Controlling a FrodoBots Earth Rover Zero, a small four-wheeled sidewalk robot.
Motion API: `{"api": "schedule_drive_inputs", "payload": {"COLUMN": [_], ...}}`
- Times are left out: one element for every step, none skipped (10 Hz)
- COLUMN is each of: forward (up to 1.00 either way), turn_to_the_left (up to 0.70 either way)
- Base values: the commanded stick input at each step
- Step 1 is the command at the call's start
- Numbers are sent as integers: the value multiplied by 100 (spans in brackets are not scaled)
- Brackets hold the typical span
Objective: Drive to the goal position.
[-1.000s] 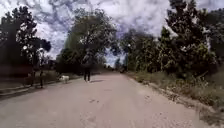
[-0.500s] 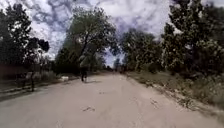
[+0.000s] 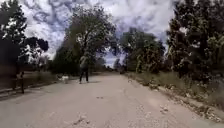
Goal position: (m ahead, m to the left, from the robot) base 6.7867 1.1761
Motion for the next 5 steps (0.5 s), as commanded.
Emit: {"api": "schedule_drive_inputs", "payload": {"forward": [85,85,85,85,85], "turn_to_the_left": [0,0,0,0,0]}}
